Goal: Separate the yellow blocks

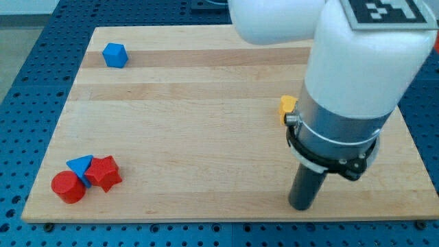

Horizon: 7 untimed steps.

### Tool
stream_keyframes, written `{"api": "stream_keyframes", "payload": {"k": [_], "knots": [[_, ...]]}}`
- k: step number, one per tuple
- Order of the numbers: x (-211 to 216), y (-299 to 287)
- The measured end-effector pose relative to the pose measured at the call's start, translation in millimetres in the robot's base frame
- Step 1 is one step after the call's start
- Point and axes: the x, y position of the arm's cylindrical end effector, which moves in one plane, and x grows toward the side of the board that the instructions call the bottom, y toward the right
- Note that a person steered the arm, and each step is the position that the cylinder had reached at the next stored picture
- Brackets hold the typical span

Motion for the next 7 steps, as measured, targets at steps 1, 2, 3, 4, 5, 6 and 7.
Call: {"api": "stream_keyframes", "payload": {"k": [1, 2, 3, 4, 5, 6, 7], "knots": [[-42.8, 40.5], [-47.1, 49.4], [-80.3, 60.2], [-109.4, 40.0], [-138.7, 13.9], [-180.4, -1.3], [-232.0, -5.3]]}}
